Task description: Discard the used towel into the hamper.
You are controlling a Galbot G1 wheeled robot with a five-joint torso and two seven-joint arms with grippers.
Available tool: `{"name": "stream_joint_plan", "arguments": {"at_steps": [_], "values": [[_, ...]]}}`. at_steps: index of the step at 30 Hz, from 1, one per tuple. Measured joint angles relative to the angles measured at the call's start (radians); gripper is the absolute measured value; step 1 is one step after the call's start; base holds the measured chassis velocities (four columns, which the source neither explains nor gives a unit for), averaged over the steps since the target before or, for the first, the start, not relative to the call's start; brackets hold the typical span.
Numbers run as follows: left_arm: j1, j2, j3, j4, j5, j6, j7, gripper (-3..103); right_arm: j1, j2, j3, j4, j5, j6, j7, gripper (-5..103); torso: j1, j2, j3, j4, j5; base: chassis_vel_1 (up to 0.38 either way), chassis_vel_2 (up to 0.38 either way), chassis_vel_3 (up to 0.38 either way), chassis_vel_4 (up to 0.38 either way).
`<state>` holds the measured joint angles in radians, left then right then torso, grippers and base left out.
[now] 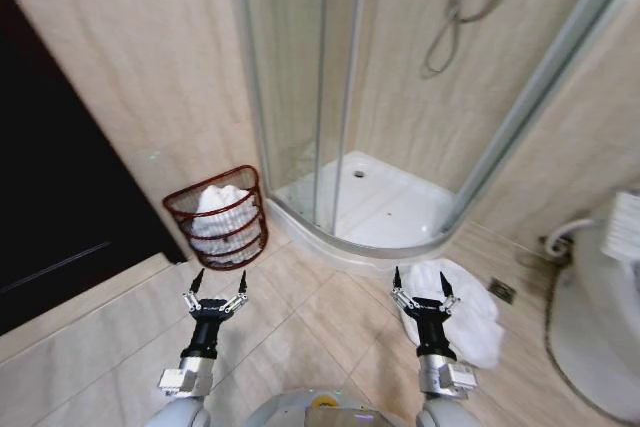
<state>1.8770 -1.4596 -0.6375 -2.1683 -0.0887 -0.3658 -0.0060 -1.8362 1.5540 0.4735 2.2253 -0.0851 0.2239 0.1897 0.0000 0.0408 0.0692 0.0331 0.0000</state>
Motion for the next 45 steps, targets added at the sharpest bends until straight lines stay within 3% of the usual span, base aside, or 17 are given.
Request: {"name": "stream_joint_plan", "arguments": {"at_steps": [15,21,28,45], "values": [[-0.003,0.001,0.003,0.005,-0.009,0.001,0.005,100,-0.008,0.000,-0.010,-0.002,0.015,0.024,0.023,100,0.000,0.001,0.001,0.0000,-0.0001,-0.123,-0.119,-0.121,-0.129],[-0.004,0.003,-0.023,0.021,-0.023,-0.066,0.092,100,-0.010,-0.001,0.004,-0.007,0.020,0.023,0.027,100,0.000,0.001,0.001,-0.0003,0.0001,-0.113,-0.130,-0.129,-0.116],[-0.002,0.002,-0.028,0.025,-0.034,-0.073,0.098,100,-0.018,-0.002,0.018,-0.007,0.045,0.020,-0.016,100,0.000,0.001,0.001,0.0003,0.0000,-0.022,-0.019,-0.023,-0.025],[0.005,0.004,-0.034,0.023,-0.042,-0.081,0.098,100,-0.015,-0.004,0.014,-0.009,0.039,0.015,-0.017,100,0.000,0.002,0.002,0.0000,-0.0001,-0.108,0.108,0.112,-0.114]]}}
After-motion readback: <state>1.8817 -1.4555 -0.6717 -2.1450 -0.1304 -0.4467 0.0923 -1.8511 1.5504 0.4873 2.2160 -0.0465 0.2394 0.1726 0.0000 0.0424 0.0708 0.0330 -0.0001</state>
